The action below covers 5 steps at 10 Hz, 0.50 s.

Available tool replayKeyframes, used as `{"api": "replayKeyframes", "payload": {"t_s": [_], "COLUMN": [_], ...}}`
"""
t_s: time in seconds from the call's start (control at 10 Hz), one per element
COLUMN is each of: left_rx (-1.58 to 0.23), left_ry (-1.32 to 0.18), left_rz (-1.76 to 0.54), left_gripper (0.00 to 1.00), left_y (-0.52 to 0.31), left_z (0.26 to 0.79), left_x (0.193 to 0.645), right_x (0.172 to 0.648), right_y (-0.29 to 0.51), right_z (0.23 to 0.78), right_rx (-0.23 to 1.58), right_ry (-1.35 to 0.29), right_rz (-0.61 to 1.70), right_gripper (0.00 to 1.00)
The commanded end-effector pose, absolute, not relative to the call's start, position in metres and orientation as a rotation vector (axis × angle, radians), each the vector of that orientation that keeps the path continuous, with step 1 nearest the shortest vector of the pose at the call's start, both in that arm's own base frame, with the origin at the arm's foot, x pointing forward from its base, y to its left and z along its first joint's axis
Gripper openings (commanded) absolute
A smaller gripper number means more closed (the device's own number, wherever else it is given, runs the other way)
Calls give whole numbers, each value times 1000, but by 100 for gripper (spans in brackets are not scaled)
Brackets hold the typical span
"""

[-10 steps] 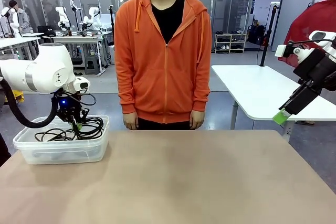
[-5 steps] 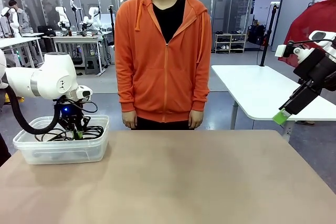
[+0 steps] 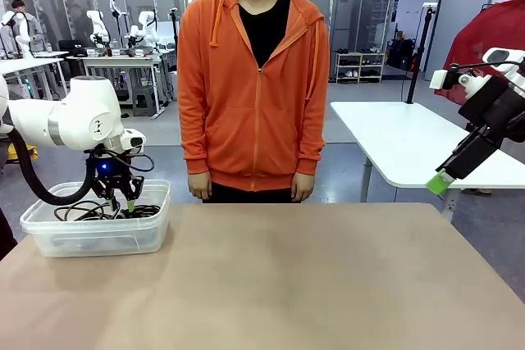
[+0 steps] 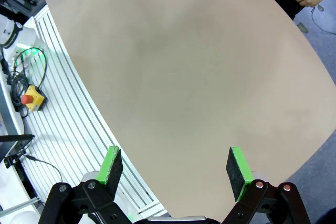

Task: Organize and store the cables.
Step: Place the USB Extension Cable into the Organizing box.

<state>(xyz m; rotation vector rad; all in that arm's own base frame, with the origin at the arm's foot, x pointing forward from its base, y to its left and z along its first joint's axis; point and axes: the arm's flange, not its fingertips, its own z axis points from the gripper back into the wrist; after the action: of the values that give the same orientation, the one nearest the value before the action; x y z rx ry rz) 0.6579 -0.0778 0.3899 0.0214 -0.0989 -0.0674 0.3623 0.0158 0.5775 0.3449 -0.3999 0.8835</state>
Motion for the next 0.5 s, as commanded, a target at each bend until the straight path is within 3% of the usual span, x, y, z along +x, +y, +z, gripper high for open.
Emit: {"api": "replayKeyframes", "payload": {"t_s": [0.0, 0.1, 0.2, 0.4], "left_rx": [8, 3, -4, 21], "left_ry": [-94, -100, -101, -112], "left_rz": [-85, -87, -89, -70], "left_gripper": [72, 73, 88, 87], "left_y": [-77, -77, -77, -79], "left_z": [401, 402, 403, 403], "left_x": [649, 648, 647, 654], "right_x": [364, 364, 364, 364], "right_y": [17, 17, 17, 17], "right_z": [580, 580, 580, 580], "right_rx": [346, 346, 346, 346], "right_ry": [-401, -401, -401, -401], "right_rz": [860, 860, 860, 860], "right_gripper": [100, 100, 100, 100]}}
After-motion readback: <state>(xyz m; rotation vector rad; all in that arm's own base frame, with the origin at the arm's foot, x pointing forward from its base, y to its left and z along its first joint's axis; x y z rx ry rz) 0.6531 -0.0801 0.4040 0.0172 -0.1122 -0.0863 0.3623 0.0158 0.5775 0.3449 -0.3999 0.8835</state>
